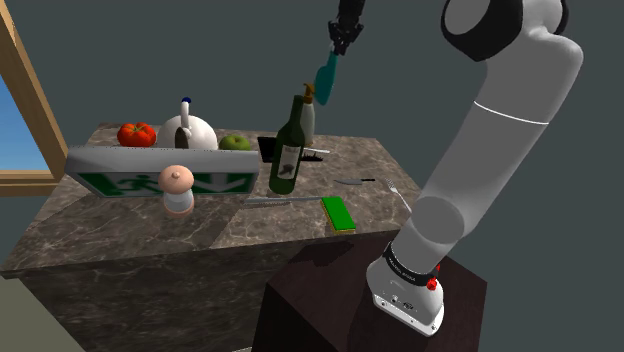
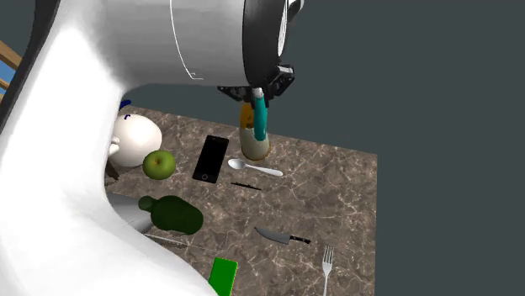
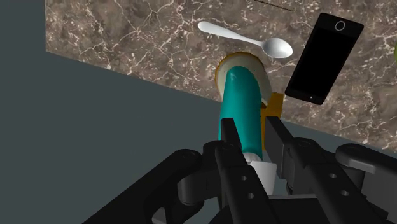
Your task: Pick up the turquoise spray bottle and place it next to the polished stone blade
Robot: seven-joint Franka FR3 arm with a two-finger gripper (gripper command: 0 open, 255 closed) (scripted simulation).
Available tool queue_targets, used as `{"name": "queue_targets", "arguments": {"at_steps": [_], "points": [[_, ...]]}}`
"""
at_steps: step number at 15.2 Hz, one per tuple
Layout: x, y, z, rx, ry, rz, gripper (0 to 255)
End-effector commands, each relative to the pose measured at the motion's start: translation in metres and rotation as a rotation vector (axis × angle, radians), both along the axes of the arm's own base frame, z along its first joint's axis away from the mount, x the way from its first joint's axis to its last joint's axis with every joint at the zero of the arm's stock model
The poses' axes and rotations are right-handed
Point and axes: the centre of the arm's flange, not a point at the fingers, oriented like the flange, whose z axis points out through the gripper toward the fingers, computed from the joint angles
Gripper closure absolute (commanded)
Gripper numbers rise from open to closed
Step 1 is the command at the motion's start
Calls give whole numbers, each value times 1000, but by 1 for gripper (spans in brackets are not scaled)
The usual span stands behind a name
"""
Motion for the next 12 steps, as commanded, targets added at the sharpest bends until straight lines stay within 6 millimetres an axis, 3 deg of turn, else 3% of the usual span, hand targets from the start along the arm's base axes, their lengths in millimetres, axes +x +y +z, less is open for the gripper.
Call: {"name": "queue_targets", "arguments": {"at_steps": [1, 12], "points": [[8, 26, 0, 0, 0, -1, 255], [44, 167, 1, 0, 0, -1, 255]]}}
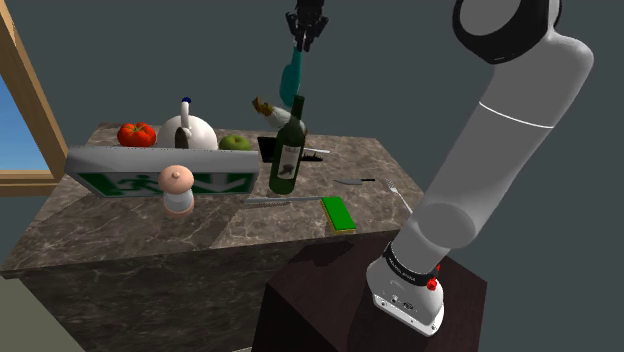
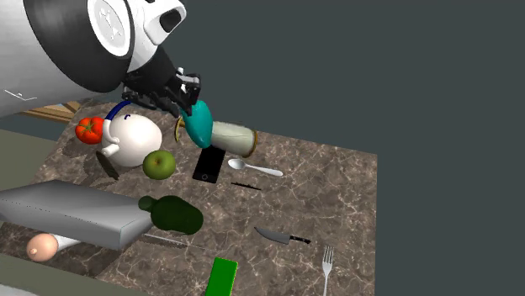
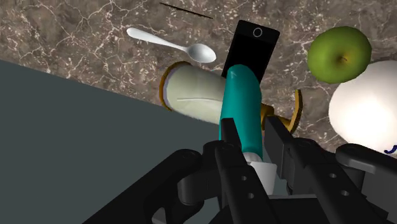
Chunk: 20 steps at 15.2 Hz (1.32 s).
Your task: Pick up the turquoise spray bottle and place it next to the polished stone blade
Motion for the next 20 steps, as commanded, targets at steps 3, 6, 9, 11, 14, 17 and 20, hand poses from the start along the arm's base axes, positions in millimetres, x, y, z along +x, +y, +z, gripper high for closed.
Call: {"name": "queue_targets", "arguments": {"at_steps": [3, 6, 9, 11, 14, 17, 20], "points": [[14, 52, 0, 0, 0, -1, 255], [23, 91, 0, 0, 0, -1, 255], [33, 129, 0, 0, 0, -1, 255], [40, 154, 0, 0, 0, -1, 255], [50, 193, 0, 0, 0, -1, 255], [60, 231, 0, 0, 0, -1, 255], [70, 269, 0, 0, 0, -1, 255]]}}
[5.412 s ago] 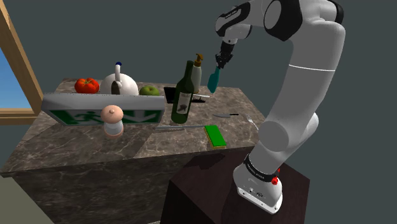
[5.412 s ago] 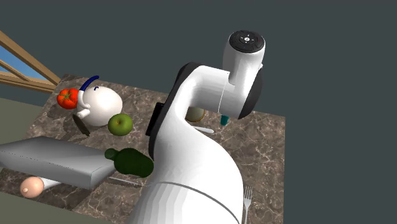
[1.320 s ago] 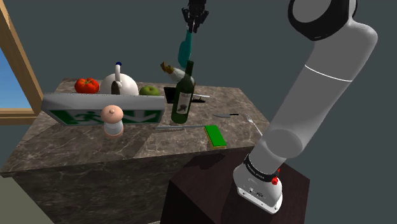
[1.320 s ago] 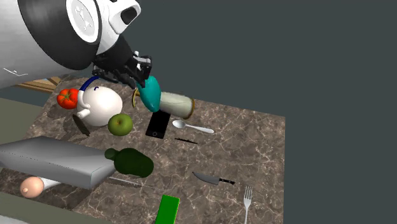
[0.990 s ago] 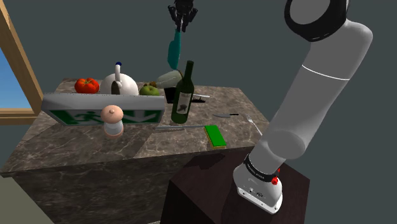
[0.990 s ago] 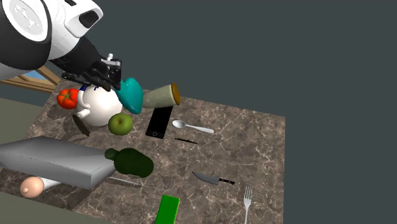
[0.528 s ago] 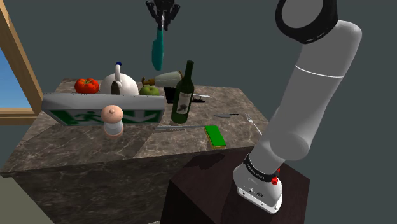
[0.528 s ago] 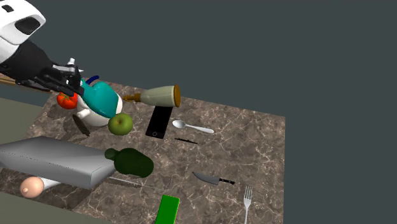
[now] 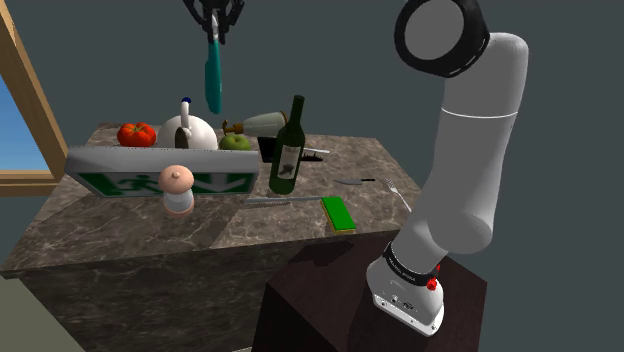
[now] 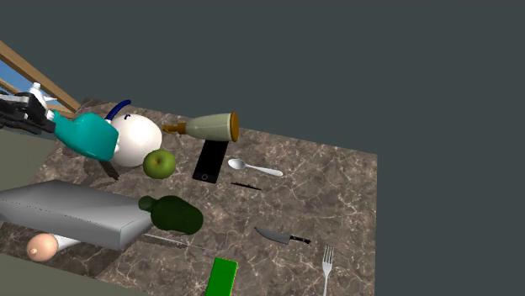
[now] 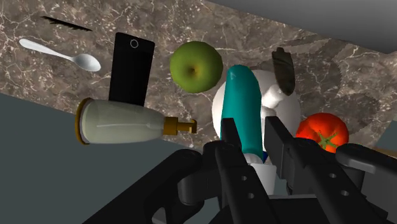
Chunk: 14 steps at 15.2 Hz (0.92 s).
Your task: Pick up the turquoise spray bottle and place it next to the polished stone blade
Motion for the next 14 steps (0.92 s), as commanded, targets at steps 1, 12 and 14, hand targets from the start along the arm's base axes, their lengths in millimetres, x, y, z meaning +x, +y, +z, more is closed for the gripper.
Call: {"name": "queue_targets", "arguments": {"at_steps": [1, 12, 14], "points": [[8, 23, 0, 0, 0, -1, 255], [13, 43, -53, 0, 0, -1, 255], [13, 43, -64, 0, 0, -1, 255]]}}
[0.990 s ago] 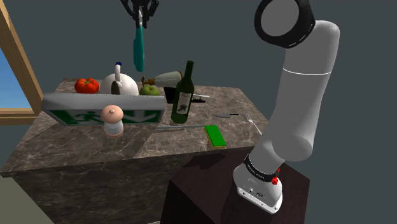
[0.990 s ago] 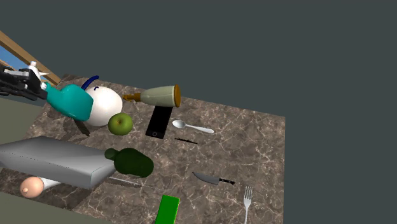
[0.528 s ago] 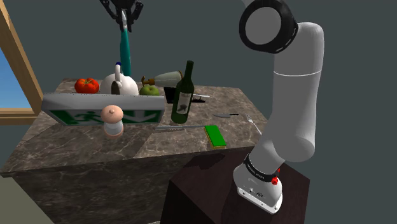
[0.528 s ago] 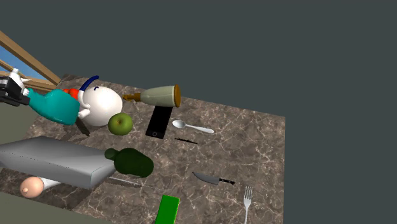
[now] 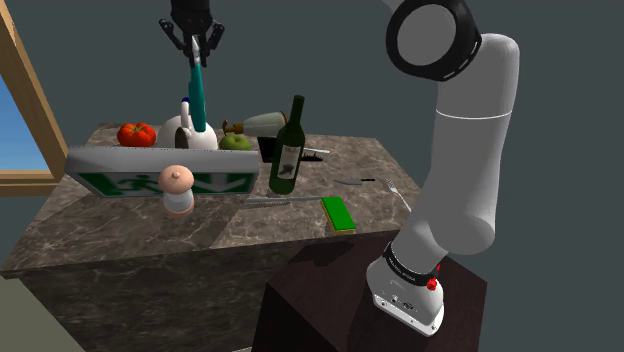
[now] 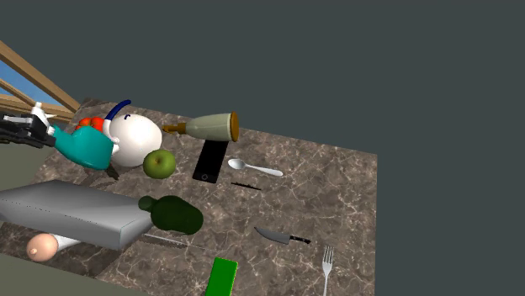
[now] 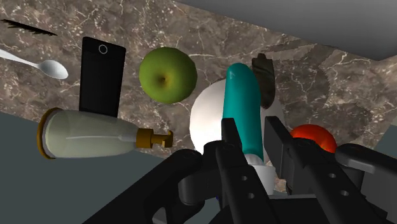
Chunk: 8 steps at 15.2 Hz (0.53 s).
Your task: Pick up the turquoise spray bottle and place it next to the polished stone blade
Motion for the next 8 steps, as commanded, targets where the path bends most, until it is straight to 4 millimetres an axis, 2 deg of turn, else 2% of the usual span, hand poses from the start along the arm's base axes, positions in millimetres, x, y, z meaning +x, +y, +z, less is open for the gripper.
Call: {"name": "queue_targets", "arguments": {"at_steps": [1, 8], "points": [[-1, 1, -12, 0, -1, 0, 255], [-1, 1, -49, 0, -1, 0, 255]]}}
